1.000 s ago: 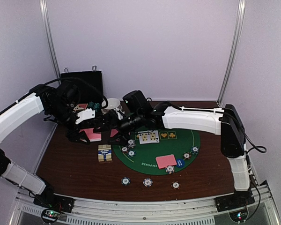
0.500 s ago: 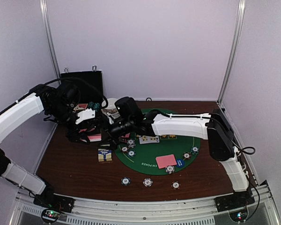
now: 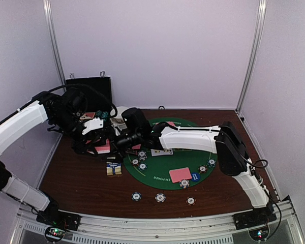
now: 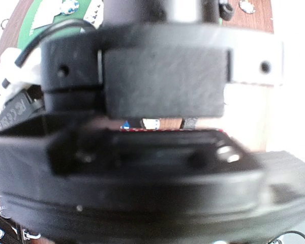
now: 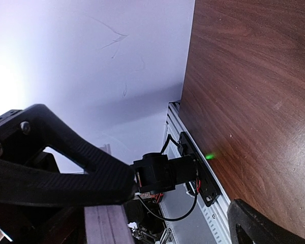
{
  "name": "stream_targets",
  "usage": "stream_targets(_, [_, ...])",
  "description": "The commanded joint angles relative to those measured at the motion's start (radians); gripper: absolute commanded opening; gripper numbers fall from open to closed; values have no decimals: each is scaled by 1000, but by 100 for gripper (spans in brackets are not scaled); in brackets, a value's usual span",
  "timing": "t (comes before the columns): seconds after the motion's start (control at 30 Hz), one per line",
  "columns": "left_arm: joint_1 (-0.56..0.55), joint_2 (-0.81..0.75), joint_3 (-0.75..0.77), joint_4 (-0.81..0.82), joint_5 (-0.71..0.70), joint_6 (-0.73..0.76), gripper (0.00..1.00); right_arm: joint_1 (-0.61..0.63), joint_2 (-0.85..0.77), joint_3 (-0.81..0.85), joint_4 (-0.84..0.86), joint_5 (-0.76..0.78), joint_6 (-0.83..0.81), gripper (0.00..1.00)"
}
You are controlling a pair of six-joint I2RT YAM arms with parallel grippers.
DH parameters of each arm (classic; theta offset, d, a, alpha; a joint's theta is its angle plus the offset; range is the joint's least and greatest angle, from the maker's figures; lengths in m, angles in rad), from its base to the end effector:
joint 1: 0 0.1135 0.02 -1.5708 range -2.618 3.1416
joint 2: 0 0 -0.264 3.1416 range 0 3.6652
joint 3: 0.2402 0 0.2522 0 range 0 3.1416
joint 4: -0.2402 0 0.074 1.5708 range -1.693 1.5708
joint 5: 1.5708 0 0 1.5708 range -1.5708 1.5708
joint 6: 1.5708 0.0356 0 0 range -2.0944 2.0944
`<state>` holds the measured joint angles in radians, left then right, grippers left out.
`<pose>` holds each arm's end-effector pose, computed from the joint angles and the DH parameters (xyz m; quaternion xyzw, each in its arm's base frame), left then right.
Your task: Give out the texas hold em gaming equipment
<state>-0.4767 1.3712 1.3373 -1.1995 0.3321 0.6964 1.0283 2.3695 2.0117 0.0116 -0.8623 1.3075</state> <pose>0.2169 -0.1251 0.3223 0.5612 0.7944 -0.1438 0.1825 0.2613 0.4858 0.2351 0.1344 -0.7696 -0.6144 0.1099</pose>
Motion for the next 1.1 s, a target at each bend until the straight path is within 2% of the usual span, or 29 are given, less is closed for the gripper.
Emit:
stream_targets(0.0, [3, 1, 25, 14, 20, -9, 0, 7, 34, 51, -5, -16, -11, 100])
stream_targets(0.23, [2, -6, 20, 14, 17, -5, 0, -5, 34, 34, -101, -18, -69, 99])
stream_targets(0.43, [2, -8, 19, 13, 20, -6, 0, -38, -31, -83, -103, -8, -97, 99])
stream_targets(0.67, [3, -17, 23, 14, 21, -6, 0, -63, -87, -178, -90, -2, -108, 94])
stream_targets(0.83, [3, -13, 21, 13, 18, -6, 0, -62, -103, -173, -79, -9, -106, 92])
stream_targets(1.07, [2, -11, 22, 13, 17, -5, 0, -47, -108, -97, -55, -11, -91, 97])
